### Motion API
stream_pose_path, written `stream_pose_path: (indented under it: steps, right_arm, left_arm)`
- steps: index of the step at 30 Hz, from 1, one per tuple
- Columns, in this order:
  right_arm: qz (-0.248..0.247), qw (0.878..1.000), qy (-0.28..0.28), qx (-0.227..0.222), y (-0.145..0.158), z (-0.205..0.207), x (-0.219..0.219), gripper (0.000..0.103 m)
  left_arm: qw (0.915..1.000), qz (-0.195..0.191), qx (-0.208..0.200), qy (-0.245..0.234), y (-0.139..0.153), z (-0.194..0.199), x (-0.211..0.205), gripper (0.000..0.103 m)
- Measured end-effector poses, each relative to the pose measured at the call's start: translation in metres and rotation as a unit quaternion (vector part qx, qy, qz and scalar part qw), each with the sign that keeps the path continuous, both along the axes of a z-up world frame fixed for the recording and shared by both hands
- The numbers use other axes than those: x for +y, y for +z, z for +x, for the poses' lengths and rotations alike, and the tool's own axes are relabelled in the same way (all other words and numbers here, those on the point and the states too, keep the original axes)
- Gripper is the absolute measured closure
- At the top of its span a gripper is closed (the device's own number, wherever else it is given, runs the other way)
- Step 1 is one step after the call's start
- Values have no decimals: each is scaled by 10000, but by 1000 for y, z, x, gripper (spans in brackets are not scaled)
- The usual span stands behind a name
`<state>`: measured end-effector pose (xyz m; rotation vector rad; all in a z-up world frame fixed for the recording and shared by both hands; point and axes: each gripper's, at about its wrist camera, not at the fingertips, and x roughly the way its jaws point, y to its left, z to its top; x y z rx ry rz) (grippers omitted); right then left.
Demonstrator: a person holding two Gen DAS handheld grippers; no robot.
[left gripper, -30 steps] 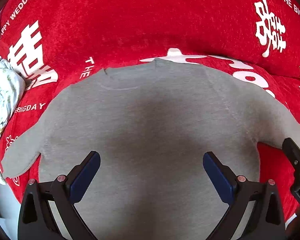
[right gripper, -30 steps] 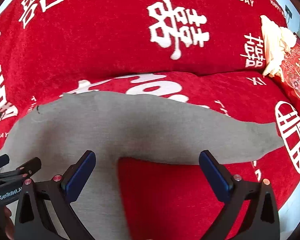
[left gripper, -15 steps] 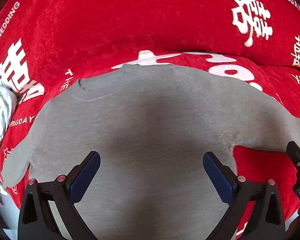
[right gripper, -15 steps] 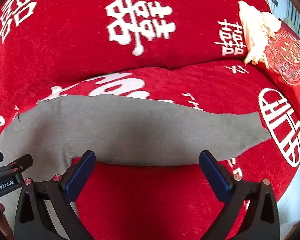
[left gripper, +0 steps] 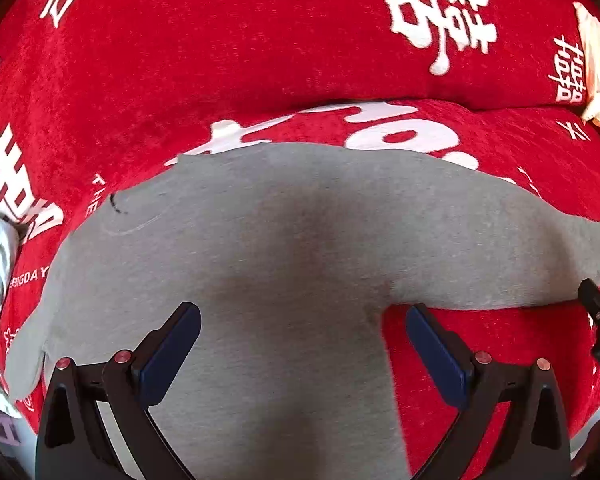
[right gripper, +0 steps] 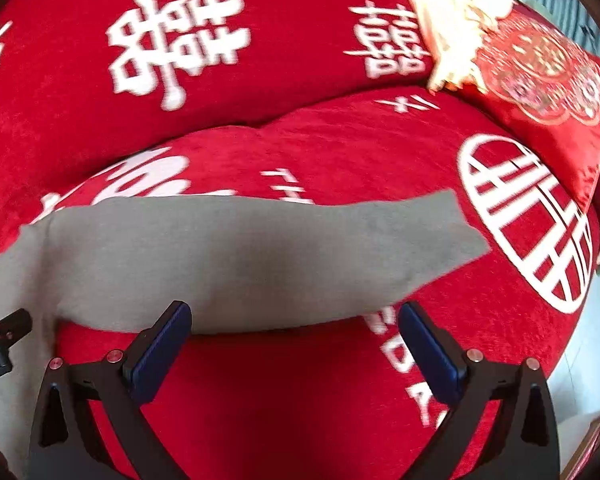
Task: Fold small clothes
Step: 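Move the right tool along the sweater sleeve toward its cuff, then close the right tool on the sleeve cuff and lift it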
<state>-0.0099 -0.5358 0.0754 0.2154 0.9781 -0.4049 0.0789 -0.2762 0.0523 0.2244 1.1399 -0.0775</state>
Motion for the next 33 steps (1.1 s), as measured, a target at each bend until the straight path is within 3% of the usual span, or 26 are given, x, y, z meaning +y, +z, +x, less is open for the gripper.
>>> stream_pose_path:
  steps: [12, 22, 25, 27, 29, 33]
  right_arm:
    - [103, 9964, -842, 71, -25, -19, -72, 0]
    - [-58, 9959, -906, -66, -41, -4, -92, 2]
    - [-158, 9973, -710, -134, -41, 6, -91, 23]
    - [-158, 9979, -604, -152, -42, 12, -94, 66]
    - [96, 9982, -572, -152, -45, 17, -102, 94]
    - [626, 9948, -653, -472, -43, 10, -116, 96]
  left_arm:
    - [9997, 71, 75, -227, -15, 3, -32, 0]
    - [9994, 63, 86, -331, -27, 9, -45, 0]
    - [9994, 1, 84, -322, -28, 13, -44, 0]
    - [9996, -17, 79, -268, -28, 18, -40, 0]
    - [9999, -62, 61, -147, -28, 24, -32, 0]
    - [9998, -128, 18, 149, -28, 38, -14, 0]
